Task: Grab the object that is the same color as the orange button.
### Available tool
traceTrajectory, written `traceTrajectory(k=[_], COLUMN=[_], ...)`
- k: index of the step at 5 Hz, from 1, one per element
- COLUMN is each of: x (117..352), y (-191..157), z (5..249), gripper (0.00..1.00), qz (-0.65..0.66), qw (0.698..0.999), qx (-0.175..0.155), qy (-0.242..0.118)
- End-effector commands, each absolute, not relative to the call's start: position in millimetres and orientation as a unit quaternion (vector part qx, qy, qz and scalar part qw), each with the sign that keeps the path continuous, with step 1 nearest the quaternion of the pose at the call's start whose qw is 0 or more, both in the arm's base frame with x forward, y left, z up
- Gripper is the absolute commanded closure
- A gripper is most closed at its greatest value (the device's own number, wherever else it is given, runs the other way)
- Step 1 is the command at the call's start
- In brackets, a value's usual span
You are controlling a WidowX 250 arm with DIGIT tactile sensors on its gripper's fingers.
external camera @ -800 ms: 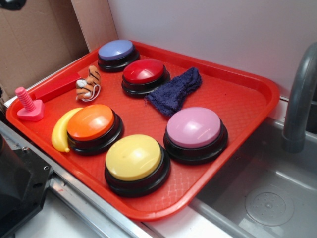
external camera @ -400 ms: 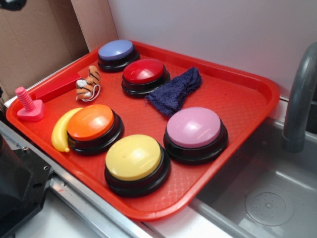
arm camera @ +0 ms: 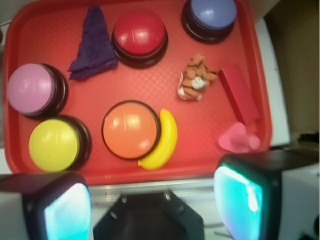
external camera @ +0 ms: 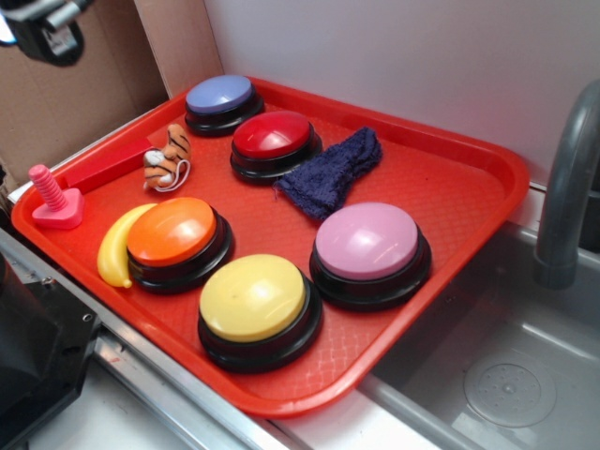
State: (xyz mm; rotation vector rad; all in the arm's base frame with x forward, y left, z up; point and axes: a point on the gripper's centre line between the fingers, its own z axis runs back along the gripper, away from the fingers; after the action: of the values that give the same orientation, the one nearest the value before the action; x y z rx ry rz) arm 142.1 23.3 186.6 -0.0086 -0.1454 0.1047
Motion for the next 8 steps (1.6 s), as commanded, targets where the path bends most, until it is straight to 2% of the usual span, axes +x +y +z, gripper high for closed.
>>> traceTrajectory(k=[1,2,4,6,7,8], x=[179,195,210,215,218,221], y=[59,73,90,108,109,109], z=[141,113,69,40,30,27], gripper=[0.00,0.00,0.00,0.00,0.00,0.08], qz=[0.119,0.155,0.193,0.226,0.225,0.225], qw=[0.984,0.977,0.968,0.963,0.964,0.962], qx=[0.032,0.060,0.057,0.078,0.066,0.055], qy=[-0.128,-0.132,-0.152,-0.123,-0.128,-0.142])
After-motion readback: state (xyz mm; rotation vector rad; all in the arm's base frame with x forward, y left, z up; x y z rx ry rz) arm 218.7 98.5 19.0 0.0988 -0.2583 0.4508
